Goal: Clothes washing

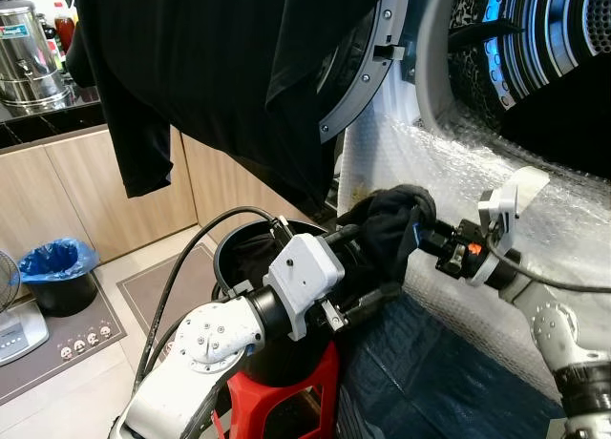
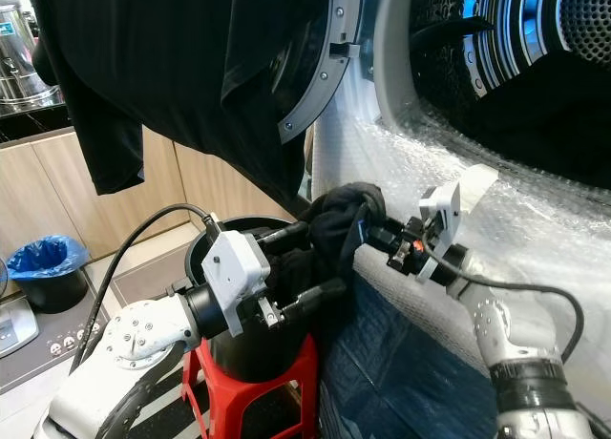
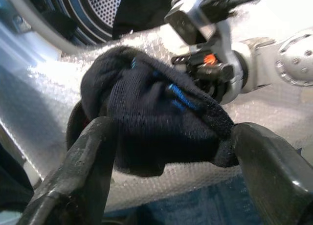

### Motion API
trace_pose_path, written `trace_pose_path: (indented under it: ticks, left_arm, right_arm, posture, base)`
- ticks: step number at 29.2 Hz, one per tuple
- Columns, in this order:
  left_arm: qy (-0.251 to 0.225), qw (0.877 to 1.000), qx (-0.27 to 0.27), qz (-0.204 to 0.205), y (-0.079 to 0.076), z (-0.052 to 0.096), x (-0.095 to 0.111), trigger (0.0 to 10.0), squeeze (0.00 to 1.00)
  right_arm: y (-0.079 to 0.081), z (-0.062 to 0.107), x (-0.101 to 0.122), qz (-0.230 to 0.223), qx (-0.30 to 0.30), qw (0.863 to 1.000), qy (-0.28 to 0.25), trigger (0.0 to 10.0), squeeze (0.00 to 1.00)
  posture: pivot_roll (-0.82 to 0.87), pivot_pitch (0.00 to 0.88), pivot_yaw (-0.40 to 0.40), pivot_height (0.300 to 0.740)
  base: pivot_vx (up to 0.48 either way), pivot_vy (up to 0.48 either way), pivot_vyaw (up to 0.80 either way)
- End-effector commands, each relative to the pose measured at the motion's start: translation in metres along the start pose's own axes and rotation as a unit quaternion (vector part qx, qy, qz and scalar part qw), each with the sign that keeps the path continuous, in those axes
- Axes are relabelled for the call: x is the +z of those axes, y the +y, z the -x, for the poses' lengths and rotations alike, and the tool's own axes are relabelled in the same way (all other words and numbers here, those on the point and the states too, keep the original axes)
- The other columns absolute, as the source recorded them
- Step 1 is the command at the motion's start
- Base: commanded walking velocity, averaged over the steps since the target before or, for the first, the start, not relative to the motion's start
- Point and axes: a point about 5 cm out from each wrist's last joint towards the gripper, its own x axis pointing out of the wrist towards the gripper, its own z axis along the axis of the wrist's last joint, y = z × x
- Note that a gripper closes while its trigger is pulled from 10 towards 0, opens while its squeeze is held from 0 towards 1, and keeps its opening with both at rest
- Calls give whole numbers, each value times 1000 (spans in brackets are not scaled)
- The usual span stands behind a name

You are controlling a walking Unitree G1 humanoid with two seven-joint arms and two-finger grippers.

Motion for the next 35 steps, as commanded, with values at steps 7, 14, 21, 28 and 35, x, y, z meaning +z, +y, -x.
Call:
trace_pose_path:
  ticks: [7, 14, 21, 28, 35]
  left_arm:
    - [-7, 1000, -16, -22, -1, -3, 10, 10000, 1000]
    - [-12, 996, 18, -81, 5, 0, 16, 10000, 106]
    - [-7, 996, 28, -81, 6, 4, 13, 10000, 0]
    - [-7, 996, 30, -83, 5, 4, 12, 10000, 0]
    - [41, 998, 5, -57, 4, 15, 7, 10000, 0]
  right_arm:
    - [-5, -3, 4, 15, 15, 1000, 2, 0, 0]
    - [-9, 6, 32, 21, 36, 999, -26, 0, 0]
    - [-7, 27, 54, 21, 94, 995, -8, 0, 0]
    - [-7, 28, 55, 16, 99, 995, -6, 0, 0]
    - [-16, 25, 103, 54, 110, 991, -45, 0, 0]
  posture:
    - [78, 0, -81, 740]
    - [81, 0, -76, 740]
    - [65, 0, -69, 740]
    - [65, 0, -69, 740]
    - [76, 0, -79, 740]
  base:
    - [0, 0, 0]
    - [0, 0, 0]
    - [0, 0, 0]
    - [0, 0, 0]
    - [0, 0, 0]
